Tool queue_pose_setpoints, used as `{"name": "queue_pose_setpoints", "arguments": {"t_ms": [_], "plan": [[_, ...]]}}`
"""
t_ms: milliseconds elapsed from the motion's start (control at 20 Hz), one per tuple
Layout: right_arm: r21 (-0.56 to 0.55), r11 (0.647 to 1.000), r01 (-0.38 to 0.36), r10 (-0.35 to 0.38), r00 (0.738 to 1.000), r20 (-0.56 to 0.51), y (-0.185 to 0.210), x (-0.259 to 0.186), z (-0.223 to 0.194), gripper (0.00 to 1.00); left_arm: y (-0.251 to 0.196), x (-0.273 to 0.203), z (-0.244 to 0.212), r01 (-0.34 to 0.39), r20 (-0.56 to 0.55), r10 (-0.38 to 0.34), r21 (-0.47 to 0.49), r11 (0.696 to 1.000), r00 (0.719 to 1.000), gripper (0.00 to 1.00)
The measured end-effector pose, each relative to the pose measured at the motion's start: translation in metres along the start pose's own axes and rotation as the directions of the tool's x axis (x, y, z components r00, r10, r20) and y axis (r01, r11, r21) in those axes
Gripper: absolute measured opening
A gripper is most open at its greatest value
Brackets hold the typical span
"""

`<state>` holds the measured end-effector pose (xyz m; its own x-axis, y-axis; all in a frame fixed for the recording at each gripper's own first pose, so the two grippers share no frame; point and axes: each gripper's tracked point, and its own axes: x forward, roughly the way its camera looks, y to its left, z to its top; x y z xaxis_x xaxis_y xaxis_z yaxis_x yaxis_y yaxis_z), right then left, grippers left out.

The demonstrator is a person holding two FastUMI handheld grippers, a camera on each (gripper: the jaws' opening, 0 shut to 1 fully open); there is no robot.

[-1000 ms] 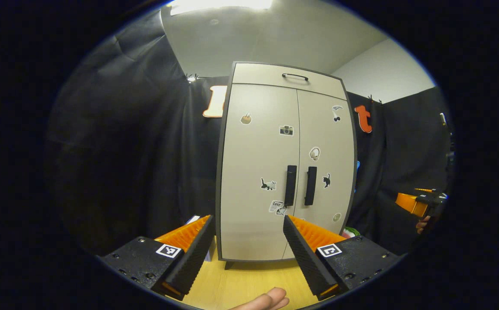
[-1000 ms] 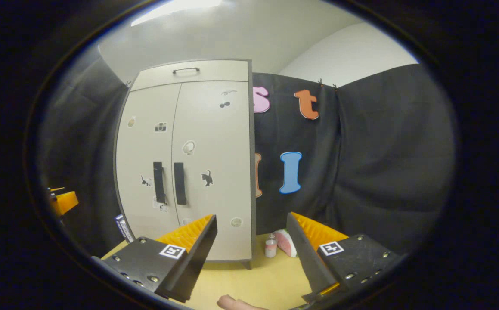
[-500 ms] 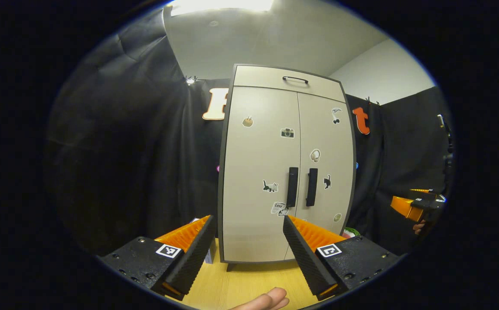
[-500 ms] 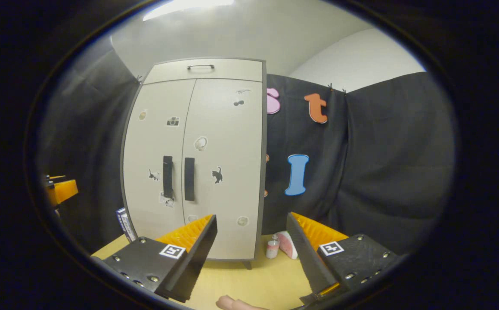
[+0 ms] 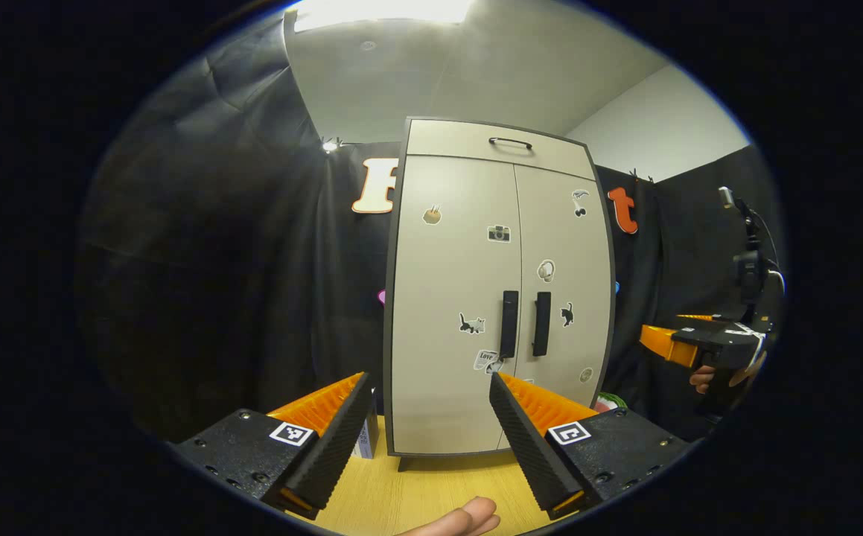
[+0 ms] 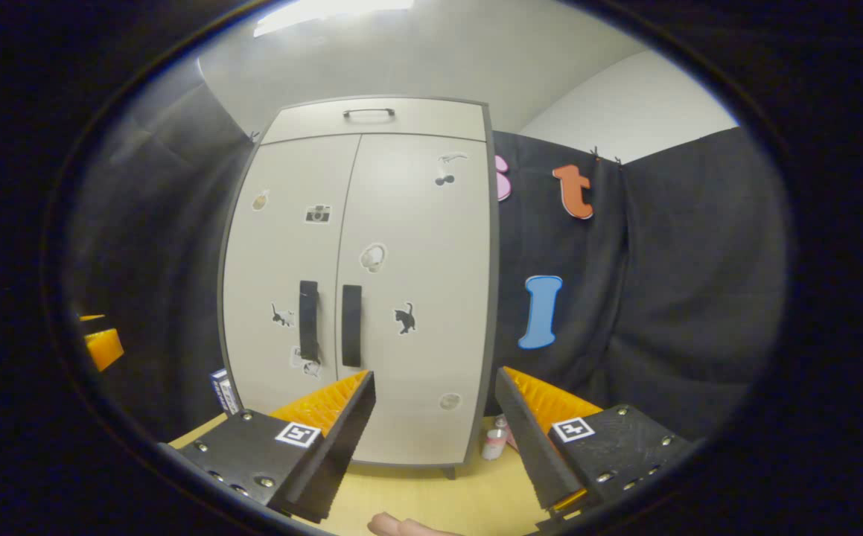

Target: Open the right door of the double-door shoe cabinet with the right hand, and open the left door with the left hand.

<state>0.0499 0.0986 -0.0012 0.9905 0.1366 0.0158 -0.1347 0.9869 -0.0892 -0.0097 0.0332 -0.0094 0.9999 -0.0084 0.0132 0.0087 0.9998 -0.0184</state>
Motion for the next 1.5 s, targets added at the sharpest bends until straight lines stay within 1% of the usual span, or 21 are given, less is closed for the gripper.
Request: {"name": "queue_pose_setpoints", "arguments": {"t_ms": [150, 200, 250, 300, 450, 500, 550, 600, 750, 800, 900, 950, 1150, 1200, 1300, 1400, 1500], "plan": [[-0.028, 0.999, -0.025, 0.025, 0.999, -0.02, 0.026, 0.03, -0.002, 0.97, 0.003, -0.004, -0.002, -0.012, 0.003, 0.012, -0.013, 1.0, 1.0, 0.99], [-0.03, 0.999, -0.035, 0.035, 0.999, -0.019, 0.035, 0.041, -0.001, 0.93, 0.002, -0.006, -0.003, -0.008, 0.006, 0.009, -0.015, 1.0, 1.0, 0.99], [-0.031, 0.999, -0.045, 0.044, 0.999, -0.016, 0.045, 0.052, -0.001, 0.93, 0.002, -0.006, -0.003, -0.003, 0.01, 0.004, -0.016, 1.0, 1.0, 0.99], [-0.036, 0.998, -0.055, 0.055, 0.998, -0.017, 0.053, 0.063, -0.003, 0.95, 0.002, -0.008, -0.004, 0.002, 0.012, -0.002, -0.016, 1.0, 1.0, 0.99], [-0.038, 0.996, -0.077, 0.076, 0.997, -0.028, 0.073, 0.093, -0.01, 0.95, 0.0, -0.011, -0.009, 0.026, 0.011, -0.026, -0.019, 0.999, 1.0, 0.99], [-0.026, 0.996, -0.086, 0.085, 0.996, -0.039, 0.079, 0.102, -0.014, 0.95, -0.001, -0.013, -0.01, 0.035, 0.011, -0.034, -0.017, 0.999, 0.999, 0.99], [-0.011, 0.995, -0.097, 0.096, 0.994, -0.044, 0.085, 0.11, -0.016, 0.93, 0.0, -0.013, -0.013, 0.04, 0.01, -0.04, -0.018, 0.999, 0.999, 0.99], [0.007, 0.994, -0.107, 0.107, 0.993, -0.049, 0.089, 0.118, -0.018, 0.95, 0.001, -0.014, -0.014, 0.046, 0.01, -0.046, -0.017, 0.999, 0.999, 0.99], [0.043, 0.992, -0.117, 0.119, 0.991, -0.063, 0.094, 0.141, -0.025, 0.96, 0.007, -0.013, -0.021, 0.051, 0.007, -0.051, -0.026, 0.998, 0.999, 0.99], [0.072, 0.99, -0.12, 0.126, 0.989, -0.08, 0.097, 0.149, -0.03, 0.95, 0.009, -0.013, -0.024, 0.053, 0.003, -0.052, -0.029, 0.998, 0.999, 0.99], [0.136, 0.98, -0.147, 0.163, 0.98, -0.113, 0.105, 0.16, -0.036, 0.95, 0.018, -0.009, -0.028, 0.044, -0.006, -0.044, -0.027, 0.999, 0.999, 0.99], [0.154, 0.977, -0.151, 0.169, 0.979, -0.115, 0.106, 0.165, -0.035, 0.94, 0.022, -0.006, -0.032, 0.039, -0.012, -0.039, -0.023, 0.999, 0.999, 0.99], [0.176, 0.974, -0.141, 0.164, 0.979, -0.121, 0.105, 0.183, -0.034, 0.95, 0.035, 0.005, -0.045, 0.023, -0.038, -0.024, -0.027, 0.999, 0.999, 0.99], [0.172, 0.977, -0.127, 0.15, 0.981, -0.127, 0.103, 0.187, -0.035, 0.95, 0.038, 0.007, -0.049, 0.022, -0.048, -0.023, -0.028, 0.999, 0.999, 0.99], [0.146, 0.983, -0.111, 0.13, 0.984, -0.125, 0.101, 0.195, -0.035, 0.95, 0.043, 0.014, -0.06, 0.012, -0.075, -0.016, -0.041, 0.999, 0.997, 0.98], [0.104, 0.989, -0.101, 0.114, 0.986, -0.122, 0.099, 0.203, -0.038, 0.95, 0.044, 0.02, -0.07, 0.016, -0.099, -0.021, -0.051, 0.999, 0.995, 0.99], [0.103, 0.991, -0.082, 0.093, 0.989, -0.114, 0.1, 0.206, -0.038, 0.95, 0.045, 0.023, -0.076, 0.023, -0.107, -0.028, -0.048, 0.999, 0.994, 0.98]]}}
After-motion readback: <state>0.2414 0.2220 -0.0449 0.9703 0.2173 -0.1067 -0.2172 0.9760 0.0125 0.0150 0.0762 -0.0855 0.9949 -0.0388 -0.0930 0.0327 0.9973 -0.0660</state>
